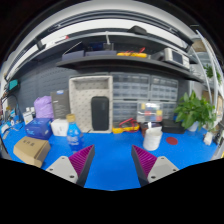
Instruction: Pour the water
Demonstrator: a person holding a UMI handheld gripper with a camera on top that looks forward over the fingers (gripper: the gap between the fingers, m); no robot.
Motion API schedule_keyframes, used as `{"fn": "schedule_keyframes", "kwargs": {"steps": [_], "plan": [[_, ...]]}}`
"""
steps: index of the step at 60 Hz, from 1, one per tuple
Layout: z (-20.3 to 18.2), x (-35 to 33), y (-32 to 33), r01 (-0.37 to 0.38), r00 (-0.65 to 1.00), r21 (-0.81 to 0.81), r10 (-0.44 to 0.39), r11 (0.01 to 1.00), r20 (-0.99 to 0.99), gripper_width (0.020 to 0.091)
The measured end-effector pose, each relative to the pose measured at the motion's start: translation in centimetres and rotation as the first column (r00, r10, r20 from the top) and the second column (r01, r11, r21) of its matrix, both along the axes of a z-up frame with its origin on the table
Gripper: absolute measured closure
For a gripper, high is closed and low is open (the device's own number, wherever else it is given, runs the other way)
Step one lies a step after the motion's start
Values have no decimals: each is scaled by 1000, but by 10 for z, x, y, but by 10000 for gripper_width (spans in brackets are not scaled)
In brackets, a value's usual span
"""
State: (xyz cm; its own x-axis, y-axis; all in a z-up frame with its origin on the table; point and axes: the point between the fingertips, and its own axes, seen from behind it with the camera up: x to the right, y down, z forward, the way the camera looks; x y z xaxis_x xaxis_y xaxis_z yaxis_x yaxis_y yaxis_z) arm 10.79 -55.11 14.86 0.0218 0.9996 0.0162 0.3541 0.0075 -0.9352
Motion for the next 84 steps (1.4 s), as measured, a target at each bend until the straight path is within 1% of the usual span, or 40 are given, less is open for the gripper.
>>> {"fn": "schedule_keyframes", "kwargs": {"steps": [7, 13, 22, 36, 41, 44, 46, 47, 48, 49, 58, 60, 61, 75, 79, 84], "plan": [[-25, -4, -64, -81, 996, -19, 82, 996, 33, 343], [-39, -17, -101, -127, 991, -36, 128, 991, 46, 347], [-56, -51, -126, -139, 989, -30, 140, 990, 53, 343], [-71, -105, -137, -129, 991, 16, 128, 992, 38, 347], [-72, -120, -138, -119, 993, 12, 119, 993, 10, 377], [-76, -126, -137, -106, 994, 16, 106, 994, 5, 416], [-79, -129, -136, -101, 995, 29, 101, 994, 3, 481], [-80, -130, -138, -107, 994, 34, 107, 994, 0, 538], [-81, -131, -140, -114, 993, 35, 114, 993, -6, 561], [-79, -132, -141, -119, 993, 40, 119, 992, -21, 563], [-77, -132, -141, -129, 989, 45, 132, 991, -65, 671], [-77, -133, -141, -130, 988, 38, 132, 991, -81, 674], [-77, -133, -141, -130, 988, 35, 132, 991, -85, 707], [-78, -136, -143, -180, 980, 3, 180, 984, -81, 708], [-79, -137, -141, -189, 981, -40, 186, 981, -63, 709], [-74, -141, -128, -174, 984, -132, 169, 976, -46, 708]]}}
